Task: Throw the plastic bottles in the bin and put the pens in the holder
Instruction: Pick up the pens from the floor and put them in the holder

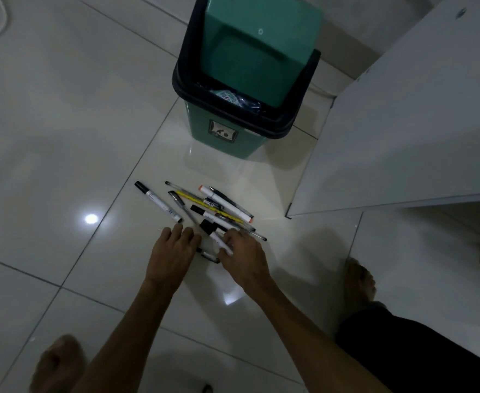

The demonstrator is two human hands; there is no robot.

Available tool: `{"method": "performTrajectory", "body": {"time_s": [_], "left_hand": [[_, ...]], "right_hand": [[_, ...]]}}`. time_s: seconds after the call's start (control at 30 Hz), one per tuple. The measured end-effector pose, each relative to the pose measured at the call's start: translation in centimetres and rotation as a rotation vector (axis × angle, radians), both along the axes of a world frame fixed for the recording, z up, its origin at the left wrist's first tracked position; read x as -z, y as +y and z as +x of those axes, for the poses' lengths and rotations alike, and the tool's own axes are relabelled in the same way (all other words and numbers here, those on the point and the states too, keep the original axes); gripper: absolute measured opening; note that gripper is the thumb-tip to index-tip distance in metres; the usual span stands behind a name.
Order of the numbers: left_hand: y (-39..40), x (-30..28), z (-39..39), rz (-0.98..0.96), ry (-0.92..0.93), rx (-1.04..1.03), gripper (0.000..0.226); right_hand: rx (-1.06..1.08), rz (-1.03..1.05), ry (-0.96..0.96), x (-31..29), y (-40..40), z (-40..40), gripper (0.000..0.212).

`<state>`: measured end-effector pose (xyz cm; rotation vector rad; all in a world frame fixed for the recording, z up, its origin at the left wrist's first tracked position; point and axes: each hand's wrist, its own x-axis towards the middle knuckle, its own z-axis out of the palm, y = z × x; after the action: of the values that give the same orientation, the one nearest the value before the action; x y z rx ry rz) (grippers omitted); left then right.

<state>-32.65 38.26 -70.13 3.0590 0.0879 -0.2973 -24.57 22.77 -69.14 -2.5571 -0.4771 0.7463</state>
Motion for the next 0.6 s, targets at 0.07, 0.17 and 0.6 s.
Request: {"method": "performTrajectory", "body": {"time_s": [0.07, 0.17, 0.6], "left_hand": [[0.2, -0.3, -0.3, -0.013, 0.003, -0.055, 0.023], [0.1, -0.9, -0.2, -0.08, -0.002, -0.213, 0.01], [-1.4, -1.2, 1.0, -0.985, 0.129, -0.973, 0.011]], "right_hand": [[0.064, 0.007, 0.012, -0.5, -0.5, 0.3, 0.019], [0.095, 0.015, -0.02, -1.0, -1.2, 0.8, 0.02], [-0.088, -0.19, -0.168, -0.3, 0.1, 1.3, 0.029]]}}
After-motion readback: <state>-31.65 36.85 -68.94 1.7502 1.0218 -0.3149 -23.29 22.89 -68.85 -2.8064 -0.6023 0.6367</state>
